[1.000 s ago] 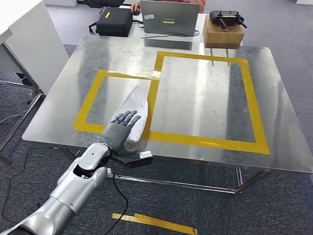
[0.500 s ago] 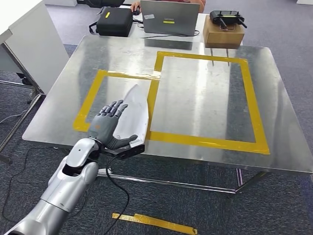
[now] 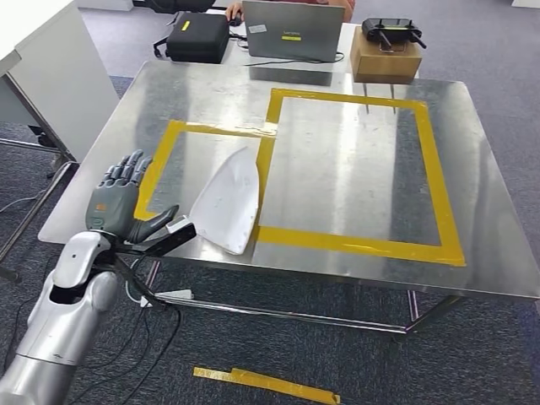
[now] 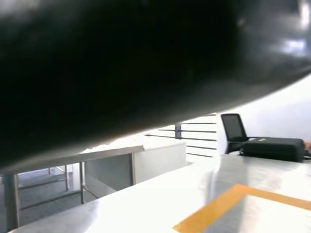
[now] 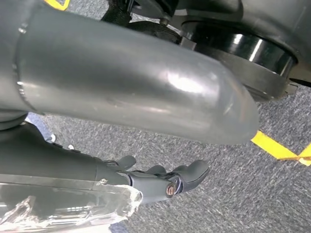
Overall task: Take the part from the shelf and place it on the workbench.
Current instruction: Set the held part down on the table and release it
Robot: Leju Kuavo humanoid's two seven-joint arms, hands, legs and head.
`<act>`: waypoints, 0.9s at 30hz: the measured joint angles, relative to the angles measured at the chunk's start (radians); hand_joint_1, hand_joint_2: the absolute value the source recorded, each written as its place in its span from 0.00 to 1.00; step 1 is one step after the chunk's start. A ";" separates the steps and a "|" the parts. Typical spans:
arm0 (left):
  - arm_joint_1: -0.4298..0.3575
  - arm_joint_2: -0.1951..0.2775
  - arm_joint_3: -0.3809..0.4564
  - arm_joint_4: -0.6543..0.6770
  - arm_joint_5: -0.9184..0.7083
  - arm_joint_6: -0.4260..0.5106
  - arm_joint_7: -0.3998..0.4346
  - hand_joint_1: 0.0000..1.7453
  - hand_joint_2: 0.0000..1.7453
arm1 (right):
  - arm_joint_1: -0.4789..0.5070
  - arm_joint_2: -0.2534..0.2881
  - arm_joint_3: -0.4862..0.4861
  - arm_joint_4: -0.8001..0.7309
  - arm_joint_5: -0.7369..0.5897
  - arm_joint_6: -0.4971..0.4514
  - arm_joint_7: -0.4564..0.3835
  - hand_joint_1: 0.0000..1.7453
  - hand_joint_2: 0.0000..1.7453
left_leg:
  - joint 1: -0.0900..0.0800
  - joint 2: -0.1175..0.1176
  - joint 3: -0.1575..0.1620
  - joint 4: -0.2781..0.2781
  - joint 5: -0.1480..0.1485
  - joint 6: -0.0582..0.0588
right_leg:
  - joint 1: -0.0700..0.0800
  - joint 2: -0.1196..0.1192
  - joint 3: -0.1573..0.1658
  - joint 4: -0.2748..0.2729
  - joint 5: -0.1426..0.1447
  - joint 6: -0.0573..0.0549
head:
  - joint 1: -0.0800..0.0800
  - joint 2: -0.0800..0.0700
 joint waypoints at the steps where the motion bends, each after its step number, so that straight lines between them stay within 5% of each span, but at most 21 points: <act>1: 0.008 0.008 0.011 -0.009 0.000 0.003 0.004 0.00 0.00 | 0.000 0.000 0.001 0.000 0.004 0.000 0.000 0.00 0.00 | 0.000 0.000 0.000 0.000 0.000 0.000 | 0.000 0.000 0.000 0.000 0.000 0.000 | 0.000 0.000; 11: 0.108 0.106 0.145 -0.066 -0.031 0.043 0.010 0.00 0.00 | 0.002 0.000 0.018 0.000 0.071 -0.018 0.001 0.00 0.00 | -0.004 0.000 0.000 0.002 -0.002 0.002 | -0.004 -0.001 0.000 -0.001 0.000 0.002 | 0.000 0.000; 17: 0.121 0.122 0.171 -0.078 -0.035 0.044 0.009 0.00 0.00 | 0.002 0.000 0.027 0.000 0.074 -0.018 0.002 0.00 0.00 | -0.005 0.000 0.004 -0.006 0.001 0.017 | -0.008 -0.001 0.001 -0.001 -0.004 0.016 | 0.000 0.000; 19: 0.121 0.123 0.174 -0.083 -0.038 0.045 0.009 0.00 0.00 | 0.001 0.000 0.027 0.000 0.077 -0.019 0.002 0.00 0.00 | 0.002 -0.002 0.009 -0.017 0.006 0.024 | -0.007 0.001 -0.026 0.056 -0.045 0.020 | 0.005 0.000; 21: 0.127 0.124 0.176 -0.086 -0.042 0.046 0.010 0.00 0.00 | 0.001 0.000 0.027 0.000 0.086 -0.022 0.001 0.00 0.00 | 0.003 -0.007 0.008 -0.018 0.007 0.026 | -0.008 0.003 -0.088 0.189 -0.113 0.022 | 0.010 0.000; 23: 0.143 0.126 0.183 -0.089 -0.048 0.046 0.014 0.00 0.00 | 0.002 0.000 0.027 0.000 0.100 -0.027 -0.001 0.00 0.00 | 0.003 -0.016 0.008 -0.017 0.007 0.025 | -0.008 0.003 -0.134 0.284 -0.141 0.021 | 0.011 0.000; 25: 0.163 0.130 0.199 -0.098 -0.051 0.046 0.018 0.00 0.00 | 0.002 0.000 0.027 0.000 0.109 -0.034 -0.009 0.00 0.00 | 0.003 -0.032 0.009 -0.017 0.006 0.022 | -0.008 0.009 -0.106 0.224 -0.091 0.016 | 0.011 0.000; 27: 0.184 0.133 0.218 -0.109 -0.052 0.047 0.020 0.00 0.00 | 0.002 0.000 0.027 0.000 0.113 -0.038 -0.018 0.00 0.00 | 0.002 -0.053 0.010 -0.016 0.006 0.014 | -0.011 0.048 -0.034 0.080 -0.028 0.008 | 0.011 0.000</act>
